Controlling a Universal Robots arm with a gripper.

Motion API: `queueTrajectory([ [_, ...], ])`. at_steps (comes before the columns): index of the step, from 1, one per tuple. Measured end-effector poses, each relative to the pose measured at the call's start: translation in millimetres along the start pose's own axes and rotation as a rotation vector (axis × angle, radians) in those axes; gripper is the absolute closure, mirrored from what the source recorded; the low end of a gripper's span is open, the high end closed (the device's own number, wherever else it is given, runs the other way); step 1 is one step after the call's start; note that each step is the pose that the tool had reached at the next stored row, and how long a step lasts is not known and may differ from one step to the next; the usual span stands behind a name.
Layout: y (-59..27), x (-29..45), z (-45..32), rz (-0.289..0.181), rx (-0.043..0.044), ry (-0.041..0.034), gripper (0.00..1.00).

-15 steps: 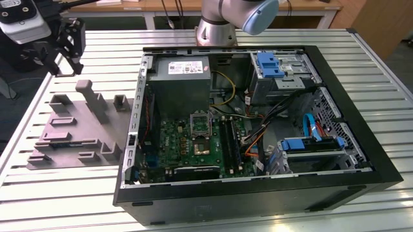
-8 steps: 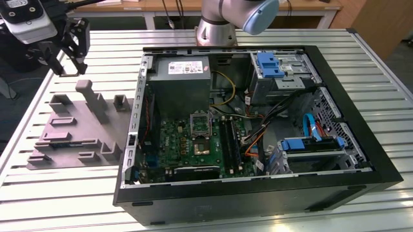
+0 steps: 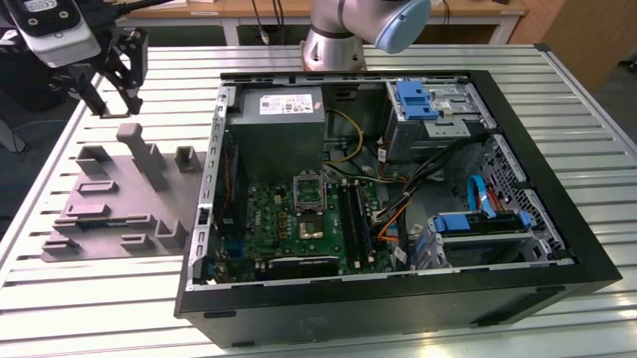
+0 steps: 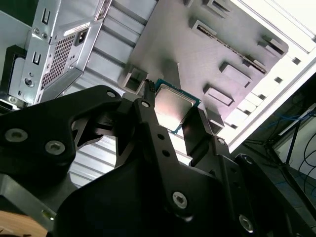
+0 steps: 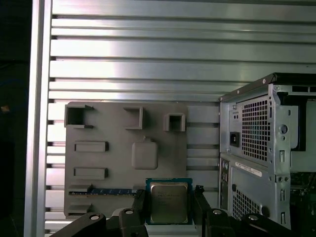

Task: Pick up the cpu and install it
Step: 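Pick up the cpu and move it towards the insertion slot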

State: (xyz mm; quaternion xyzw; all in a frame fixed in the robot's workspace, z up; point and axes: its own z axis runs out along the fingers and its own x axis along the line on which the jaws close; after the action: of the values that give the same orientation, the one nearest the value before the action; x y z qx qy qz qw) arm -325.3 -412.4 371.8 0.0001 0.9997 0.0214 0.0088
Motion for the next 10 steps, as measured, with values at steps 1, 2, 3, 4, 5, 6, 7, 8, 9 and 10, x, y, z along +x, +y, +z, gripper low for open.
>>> queueTrajectory([
  [1,0.0,-1.3,0.0,0.000,0.0000,0.0000,0.53],
  [2,0.0,-2.6,0.0,0.000,0.0000,0.0000,0.53],
  [3,0.0,-4.0,0.1,0.000,0.0000,0.0000,0.53],
  [4,0.0,-5.3,0.1,0.000,0.0000,-0.0001,0.53],
  [5,0.0,-6.7,0.1,0.000,0.0000,-0.0001,0.53],
  [6,0.0,-8.0,0.2,0.000,0.0000,0.0000,0.53],
  [7,0.0,-9.5,0.2,0.000,0.0000,0.0000,0.53],
  [8,0.0,-11.0,0.2,0.000,0.0000,0.0000,0.53],
  [9,0.0,-12.7,0.3,0.000,-0.0001,-0.0001,0.53],
  [10,0.0,-14.2,0.2,0.000,0.0000,0.0000,0.53],
])
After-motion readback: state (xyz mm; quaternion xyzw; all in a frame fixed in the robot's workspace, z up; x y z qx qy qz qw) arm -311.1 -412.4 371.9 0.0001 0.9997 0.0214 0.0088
